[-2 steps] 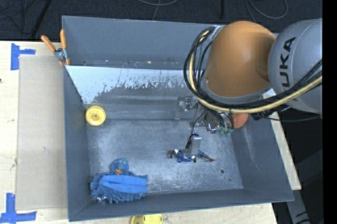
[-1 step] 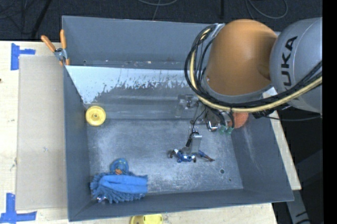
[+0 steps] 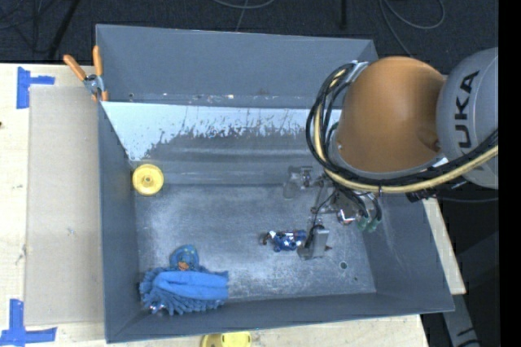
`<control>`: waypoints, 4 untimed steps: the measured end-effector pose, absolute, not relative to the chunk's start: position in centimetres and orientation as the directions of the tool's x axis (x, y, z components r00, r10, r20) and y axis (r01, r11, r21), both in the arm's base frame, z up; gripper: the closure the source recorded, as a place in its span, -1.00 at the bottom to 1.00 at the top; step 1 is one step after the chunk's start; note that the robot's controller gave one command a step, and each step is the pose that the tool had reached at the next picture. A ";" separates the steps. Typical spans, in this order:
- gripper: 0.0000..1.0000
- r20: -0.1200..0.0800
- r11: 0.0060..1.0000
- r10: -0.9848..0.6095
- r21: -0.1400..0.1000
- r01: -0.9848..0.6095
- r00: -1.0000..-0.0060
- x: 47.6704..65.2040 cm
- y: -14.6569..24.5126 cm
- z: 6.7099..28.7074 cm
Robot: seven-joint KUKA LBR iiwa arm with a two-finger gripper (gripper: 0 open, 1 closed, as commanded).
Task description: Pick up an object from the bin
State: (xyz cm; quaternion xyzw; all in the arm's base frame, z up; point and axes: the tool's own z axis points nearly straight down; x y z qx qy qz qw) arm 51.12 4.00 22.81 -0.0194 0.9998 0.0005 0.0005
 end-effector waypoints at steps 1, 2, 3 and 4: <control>-1.00 0.004 1.000 -0.003 -0.002 -0.003 -1.000 50.1 2.7 21.1; -1.00 -0.004 1.000 0.011 0.001 0.011 -1.000 50.1 1.9 16.6; -1.00 0.002 1.000 0.020 0.000 0.020 -1.000 52.1 1.3 13.5; -1.00 -0.001 1.000 0.026 0.001 0.026 -1.000 52.2 -0.5 11.6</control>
Offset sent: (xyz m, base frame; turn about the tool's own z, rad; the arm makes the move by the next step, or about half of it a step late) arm -0.0154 -0.0308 -0.0828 0.0553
